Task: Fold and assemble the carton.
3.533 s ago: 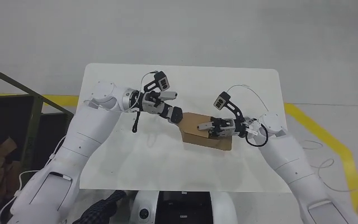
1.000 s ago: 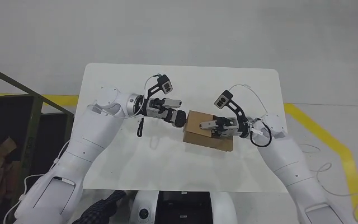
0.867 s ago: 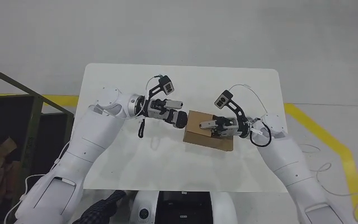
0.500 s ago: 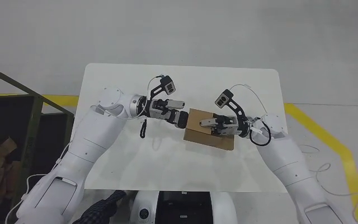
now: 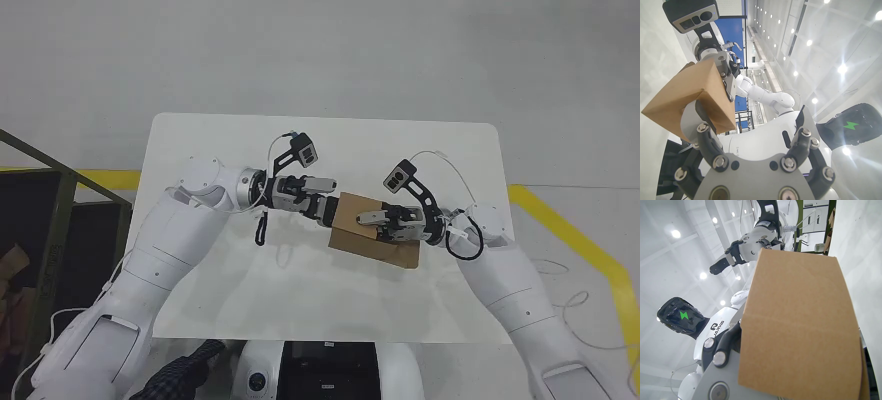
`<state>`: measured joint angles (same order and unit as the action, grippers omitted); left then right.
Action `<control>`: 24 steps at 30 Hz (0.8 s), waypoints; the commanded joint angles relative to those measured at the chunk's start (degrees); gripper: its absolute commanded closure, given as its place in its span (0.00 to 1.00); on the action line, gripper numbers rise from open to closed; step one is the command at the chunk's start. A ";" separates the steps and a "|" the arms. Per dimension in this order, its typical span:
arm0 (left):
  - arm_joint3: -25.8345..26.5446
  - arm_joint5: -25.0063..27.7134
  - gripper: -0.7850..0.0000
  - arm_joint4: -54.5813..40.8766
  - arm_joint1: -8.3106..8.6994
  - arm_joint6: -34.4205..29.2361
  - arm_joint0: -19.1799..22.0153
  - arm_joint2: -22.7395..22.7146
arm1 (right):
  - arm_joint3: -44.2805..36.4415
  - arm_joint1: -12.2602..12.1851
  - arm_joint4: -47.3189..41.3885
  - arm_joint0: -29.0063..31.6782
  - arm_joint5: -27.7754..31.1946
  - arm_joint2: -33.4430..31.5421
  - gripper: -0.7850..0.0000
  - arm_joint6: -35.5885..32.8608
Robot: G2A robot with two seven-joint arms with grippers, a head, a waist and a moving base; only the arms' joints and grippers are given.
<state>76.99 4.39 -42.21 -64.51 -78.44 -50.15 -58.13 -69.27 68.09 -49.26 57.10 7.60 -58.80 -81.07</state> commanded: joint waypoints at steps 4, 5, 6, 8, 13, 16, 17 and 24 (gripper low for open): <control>-0.24 0.17 0.00 -0.15 -0.17 -0.09 0.22 0.17 | 0.19 0.09 -0.09 0.06 0.03 -0.15 1.00 -0.07; -0.29 0.18 0.00 -0.14 -0.20 -0.10 0.25 0.19 | 0.20 0.11 -0.15 0.08 0.01 -0.16 1.00 -0.11; -0.32 0.25 0.00 -0.16 -0.22 -0.01 0.26 0.17 | 0.22 0.13 -0.18 0.09 0.00 -0.18 1.00 -0.14; -0.30 0.26 0.00 -0.14 -0.28 0.08 0.30 0.23 | 0.31 0.17 -0.26 0.12 -0.07 -0.20 1.00 -0.23; -0.12 0.27 0.00 -0.06 -0.44 0.27 0.42 0.42 | 0.42 0.28 -0.29 0.14 -0.15 -0.21 1.00 -0.29; 0.00 0.26 0.00 -0.02 -0.55 0.45 0.50 0.57 | 0.47 0.33 -0.20 0.11 -0.20 -0.22 1.00 -0.43; 0.01 0.28 0.00 -0.03 -0.59 0.51 0.52 0.63 | 0.50 0.36 -0.29 0.13 -0.24 -0.23 1.00 -0.49; -0.13 0.45 0.00 0.09 -0.80 0.57 0.74 0.84 | 0.63 0.46 -0.24 0.20 -0.17 -0.40 1.00 -0.55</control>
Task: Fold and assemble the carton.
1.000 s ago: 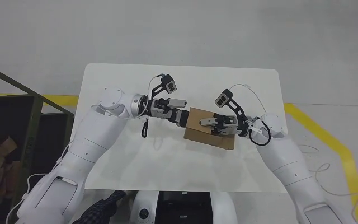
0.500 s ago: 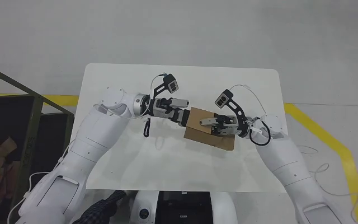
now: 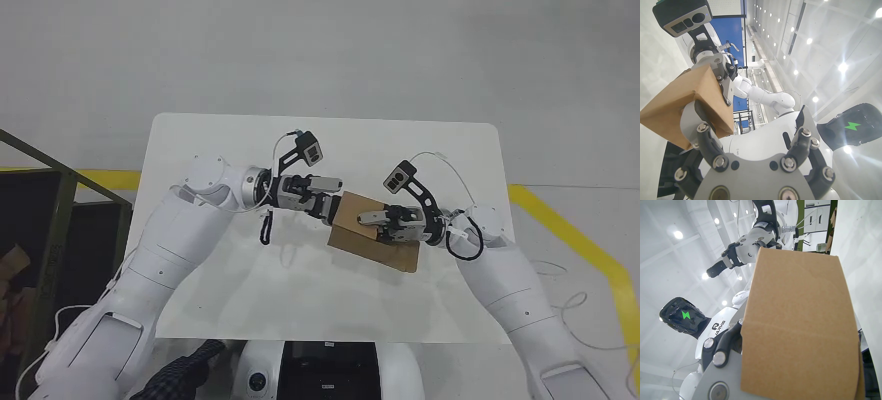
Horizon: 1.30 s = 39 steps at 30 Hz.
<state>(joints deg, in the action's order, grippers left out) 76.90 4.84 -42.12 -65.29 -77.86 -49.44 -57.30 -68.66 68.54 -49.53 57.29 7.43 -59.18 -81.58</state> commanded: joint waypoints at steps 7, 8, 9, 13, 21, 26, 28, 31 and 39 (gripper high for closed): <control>-0.16 0.04 0.00 -0.06 -0.18 0.13 0.03 -0.01 | 0.13 0.14 -0.07 0.03 -0.15 -0.07 1.00 -0.31; -0.17 0.03 0.00 -0.04 -0.20 0.14 0.04 -0.01 | 0.15 0.17 -0.17 0.03 -0.20 -0.07 1.00 -0.36; -0.13 0.07 0.00 -0.07 -0.23 0.12 0.05 0.01 | 0.16 0.19 -0.20 0.02 -0.11 -0.08 1.00 -0.42; -0.10 0.08 0.00 -0.12 -0.34 0.15 0.16 0.08 | 0.29 0.28 -0.34 0.00 -0.12 -0.09 1.00 -0.55; -0.06 0.23 0.00 -0.06 -0.58 0.21 0.34 0.28 | 0.57 0.46 -0.62 -0.03 -0.17 -0.13 1.00 -0.78; -0.39 0.24 0.00 0.24 -0.56 0.20 0.26 -0.07 | 1.05 0.43 -0.65 -0.08 0.01 -0.70 1.00 -0.87; -0.86 0.18 0.00 0.53 -0.38 0.39 0.00 -0.83 | 1.19 0.34 -0.80 -0.03 0.08 -1.23 1.00 -1.04; -1.00 0.08 0.00 0.87 0.02 0.29 -0.65 -2.25 | 1.21 0.17 -0.82 0.20 -0.02 -1.97 1.00 -1.38; 0.94 -0.37 0.00 2.00 0.99 0.16 -2.62 -5.49 | 1.03 -0.01 -1.78 0.59 -0.72 -2.93 1.00 -3.53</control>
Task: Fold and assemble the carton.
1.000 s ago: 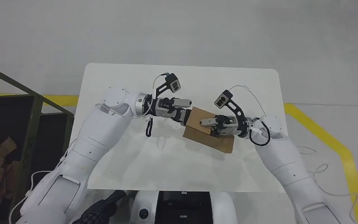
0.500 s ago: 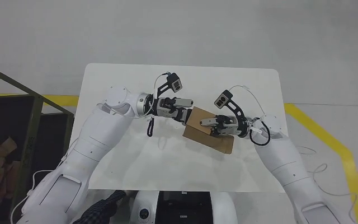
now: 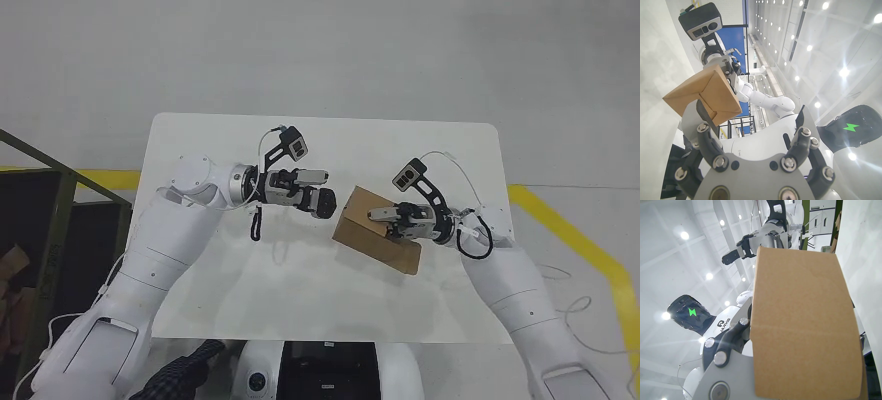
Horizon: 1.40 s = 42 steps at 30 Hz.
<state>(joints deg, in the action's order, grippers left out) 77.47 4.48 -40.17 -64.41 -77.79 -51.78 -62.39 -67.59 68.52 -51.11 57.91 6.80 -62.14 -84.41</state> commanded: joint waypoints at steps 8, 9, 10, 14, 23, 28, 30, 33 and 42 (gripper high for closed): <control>1.76 -0.36 0.00 0.56 0.82 -0.85 -1.78 -2.62 | -1.30 -0.24 -0.47 -1.03 -0.47 2.44 1.00 -3.59; 1.78 -0.45 0.00 0.77 0.92 -1.19 -1.94 -2.84 | -1.46 -0.41 -0.66 -1.15 -0.52 2.85 1.00 -3.59; 1.76 -0.58 0.00 0.89 1.02 -1.52 -2.09 -3.06 | -1.51 -0.61 -0.70 -1.32 -0.48 3.20 1.00 -3.59; 1.08 -1.80 0.00 0.83 1.37 -3.86 -2.45 -3.66 | -0.62 -1.48 0.17 -2.49 1.18 4.03 1.00 -3.59; 1.01 5.90 0.00 9.92 2.50 -6.95 -2.61 -5.16 | 2.91 -3.29 1.05 -5.30 3.79 5.23 1.00 -3.59; 1.26 15.93 0.00 13.56 2.79 -6.08 -2.85 -6.06 | 3.72 -3.91 -0.60 -6.47 1.74 7.26 1.00 -3.59; 2.50 18.18 0.00 14.57 2.93 -3.83 -3.33 -6.21 | 3.58 -4.07 -2.82 -6.76 0.61 8.26 1.00 -3.59; 5.00 21.89 0.00 17.70 3.50 -0.13 -4.19 -6.61 | 4.03 -4.36 -4.82 -7.36 -1.16 9.73 1.00 -3.59; 9.97 32.66 0.00 32.90 6.38 10.63 -4.59 -3.76 | 5.76 -4.65 -8.60 -10.14 -4.59 14.06 1.00 -3.59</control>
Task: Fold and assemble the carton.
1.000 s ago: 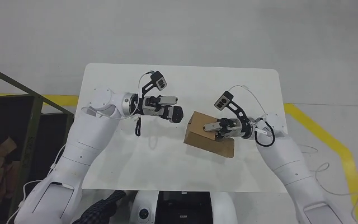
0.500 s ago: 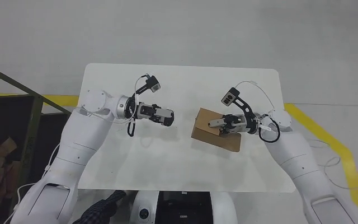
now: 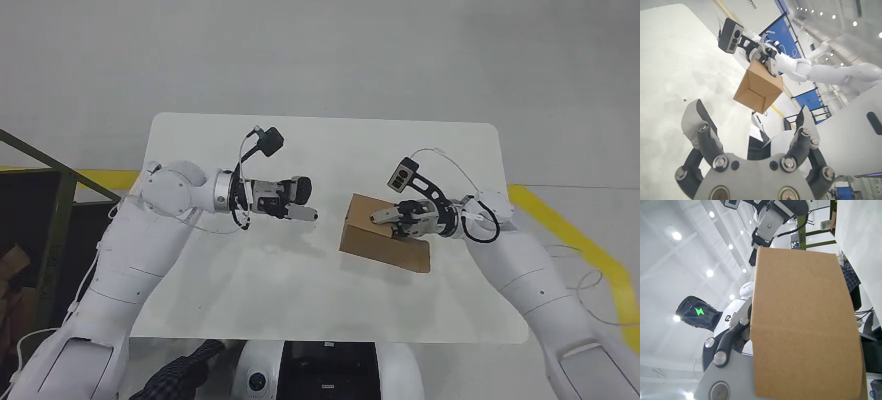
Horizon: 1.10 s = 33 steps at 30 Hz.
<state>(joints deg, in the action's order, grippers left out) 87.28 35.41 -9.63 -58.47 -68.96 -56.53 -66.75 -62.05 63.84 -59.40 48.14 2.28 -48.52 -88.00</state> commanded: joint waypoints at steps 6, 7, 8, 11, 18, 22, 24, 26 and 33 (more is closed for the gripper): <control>-0.72 5.90 0.00 5.42 1.55 5.97 0.78 1.66 | 1.28 0.19 -1.15 -1.78 0.14 2.03 1.00 0.00; -0.72 5.90 0.00 5.42 1.55 5.97 0.78 1.66 | 1.28 0.19 -1.15 -1.78 0.14 2.03 1.00 0.00; -0.72 5.90 0.00 5.42 1.55 5.97 0.78 1.66 | 1.28 0.19 -1.15 -1.78 0.14 2.03 1.00 0.00; -0.72 5.90 0.00 5.42 1.55 5.97 0.78 1.66 | 1.28 0.19 -1.15 -1.78 0.14 2.03 1.00 0.00; -0.61 5.77 0.00 5.47 1.54 6.41 0.69 1.62 | 0.62 0.19 -0.58 -1.41 0.53 1.89 1.00 1.67; 1.15 9.39 0.00 8.48 1.57 9.82 -0.21 1.41 | -1.35 0.12 1.04 -0.30 3.51 0.63 1.00 3.74; 1.78 12.93 0.00 11.73 1.72 13.01 -0.19 1.92 | -1.53 0.19 0.76 0.10 4.90 0.04 1.00 3.19; 1.07 16.47 0.00 15.13 2.02 16.55 -0.42 2.93 | -1.15 0.31 0.75 0.25 5.69 -0.31 1.00 2.74; 0.80 22.59 0.00 18.03 3.44 23.47 0.00 4.05 | 1.47 1.21 0.81 -0.44 6.97 -0.17 1.00 0.00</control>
<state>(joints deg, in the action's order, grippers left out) 87.82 58.15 8.99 -55.23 -45.76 -56.43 -62.69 -61.00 64.90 -58.76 47.93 9.08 -48.79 -87.70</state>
